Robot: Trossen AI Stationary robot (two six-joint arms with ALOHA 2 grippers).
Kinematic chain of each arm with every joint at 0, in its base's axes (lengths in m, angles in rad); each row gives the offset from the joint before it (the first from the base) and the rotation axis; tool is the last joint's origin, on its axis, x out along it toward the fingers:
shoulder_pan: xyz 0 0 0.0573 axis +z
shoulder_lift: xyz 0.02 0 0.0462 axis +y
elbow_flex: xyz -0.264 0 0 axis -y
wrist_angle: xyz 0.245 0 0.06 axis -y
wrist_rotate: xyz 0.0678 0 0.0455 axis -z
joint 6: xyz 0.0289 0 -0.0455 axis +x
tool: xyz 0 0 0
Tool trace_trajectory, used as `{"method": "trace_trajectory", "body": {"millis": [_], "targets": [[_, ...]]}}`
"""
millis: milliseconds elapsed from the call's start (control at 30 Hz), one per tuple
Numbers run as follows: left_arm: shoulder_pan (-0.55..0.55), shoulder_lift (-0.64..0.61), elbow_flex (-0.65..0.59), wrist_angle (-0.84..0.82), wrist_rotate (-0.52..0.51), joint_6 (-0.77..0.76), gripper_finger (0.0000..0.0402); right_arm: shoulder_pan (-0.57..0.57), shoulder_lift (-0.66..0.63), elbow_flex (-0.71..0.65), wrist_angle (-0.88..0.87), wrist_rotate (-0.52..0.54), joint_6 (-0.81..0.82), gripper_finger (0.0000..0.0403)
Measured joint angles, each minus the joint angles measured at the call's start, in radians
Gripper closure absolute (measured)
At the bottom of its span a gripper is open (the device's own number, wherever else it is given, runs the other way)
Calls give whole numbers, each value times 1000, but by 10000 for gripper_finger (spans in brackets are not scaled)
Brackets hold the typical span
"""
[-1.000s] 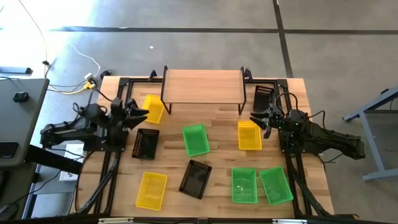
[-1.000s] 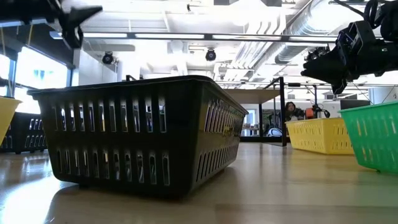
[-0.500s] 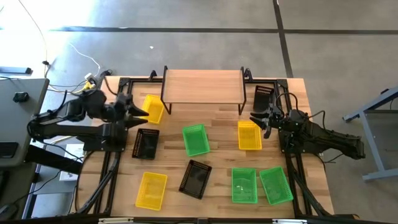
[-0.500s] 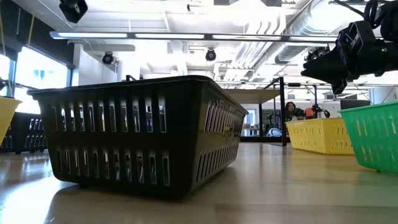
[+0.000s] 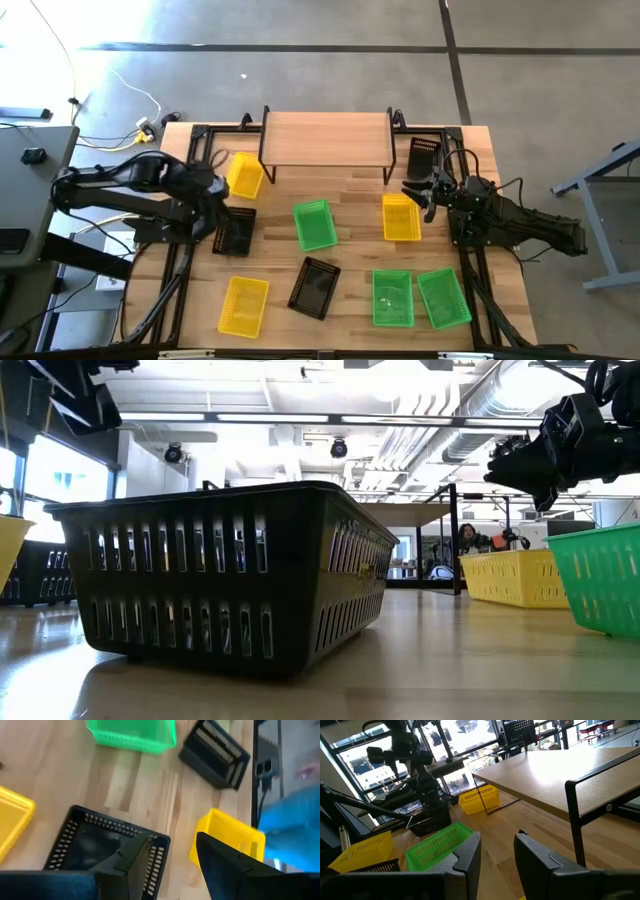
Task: Stack baskets on shelf by color
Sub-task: Put the middle-left black bin on the shelf
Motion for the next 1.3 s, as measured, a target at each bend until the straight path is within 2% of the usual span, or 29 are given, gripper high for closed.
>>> {"method": "trace_trajectory", "body": {"millis": [167,400,600,933,1300], "targets": [[-87,55,0,-20,-24,19,245,0,0,0,0,0,0,300],[-221,153,0,-94,-117,23,245,0,0,0,0,0,0,300],[-303,255,0,-90,-128,8,245,0,0,0,0,0,0,300],[-388,431,0,-87,-131,-11,245,0,0,0,0,0,0,300],[-425,600,0,-74,-137,-11,245,0,0,0,0,0,0,300]]}}
